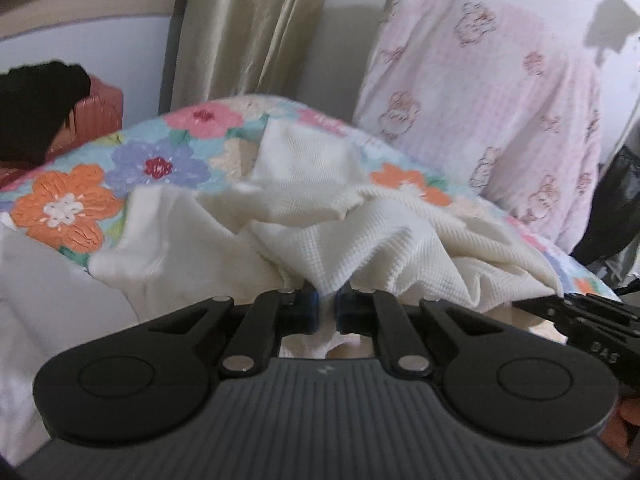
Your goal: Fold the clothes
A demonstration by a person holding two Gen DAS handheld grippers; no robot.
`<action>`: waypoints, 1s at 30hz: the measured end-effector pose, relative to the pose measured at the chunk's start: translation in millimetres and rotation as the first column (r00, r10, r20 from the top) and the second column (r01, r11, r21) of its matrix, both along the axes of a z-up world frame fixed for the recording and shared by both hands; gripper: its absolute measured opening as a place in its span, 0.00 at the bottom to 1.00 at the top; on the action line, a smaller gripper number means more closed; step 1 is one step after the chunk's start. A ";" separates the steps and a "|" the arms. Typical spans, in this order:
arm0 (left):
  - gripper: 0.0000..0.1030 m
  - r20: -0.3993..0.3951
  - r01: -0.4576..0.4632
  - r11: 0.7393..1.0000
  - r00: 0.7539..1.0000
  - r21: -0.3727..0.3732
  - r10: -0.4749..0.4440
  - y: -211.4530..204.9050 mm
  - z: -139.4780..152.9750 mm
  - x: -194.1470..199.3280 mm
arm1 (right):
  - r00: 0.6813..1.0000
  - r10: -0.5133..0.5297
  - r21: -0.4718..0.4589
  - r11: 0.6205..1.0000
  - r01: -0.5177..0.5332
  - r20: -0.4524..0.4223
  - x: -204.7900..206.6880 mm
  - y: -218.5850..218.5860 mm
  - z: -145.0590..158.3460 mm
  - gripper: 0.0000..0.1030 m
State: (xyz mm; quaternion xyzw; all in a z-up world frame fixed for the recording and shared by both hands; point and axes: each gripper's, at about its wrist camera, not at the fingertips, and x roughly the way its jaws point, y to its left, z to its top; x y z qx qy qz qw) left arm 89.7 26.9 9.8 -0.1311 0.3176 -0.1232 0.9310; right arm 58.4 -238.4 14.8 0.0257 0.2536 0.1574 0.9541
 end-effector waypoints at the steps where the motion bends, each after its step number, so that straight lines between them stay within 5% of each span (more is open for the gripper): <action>1: 0.06 0.007 0.005 1.000 1.000 -0.001 -0.005 -3.1 4.2 -6.1 | 1.000 0.009 0.002 1.000 -0.009 0.009 -6.6 -3.1 5.2 0.09; 6: 0.06 0.030 0.067 0.995 0.997 -0.078 -0.065 -21.0 36.8 -27.7 | 0.999 0.006 0.029 1.000 -0.007 0.045 -37.4 -28.9 41.1 0.08; 11: 0.05 0.218 0.191 0.962 0.965 -0.193 -0.147 -15.4 102.7 -70.7 | 0.999 -0.013 0.069 0.998 0.010 0.052 -71.8 -58.5 100.3 0.08; 22: 0.05 0.398 0.349 0.921 0.880 -0.170 -0.260 -8.5 195.6 -143.8 | 0.989 0.081 0.110 0.989 -0.095 0.127 -152.3 -107.6 215.7 0.08; 26: 0.10 0.344 0.331 0.936 0.898 -0.120 -0.273 -22.5 189.3 -126.2 | 0.990 0.018 0.005 1.000 -0.019 0.143 -143.0 -123.0 221.2 0.07; 28: 0.17 0.279 0.307 0.950 0.919 -0.061 -0.279 -37.3 166.8 -108.2 | 0.992 -0.052 -0.093 0.994 0.063 0.119 -112.9 -125.6 196.5 0.07; 30: 0.39 0.231 0.250 0.968 0.940 0.031 -0.250 -52.8 138.9 -96.3 | 0.987 -0.123 -0.198 0.970 0.141 0.099 -79.5 -127.3 164.6 0.09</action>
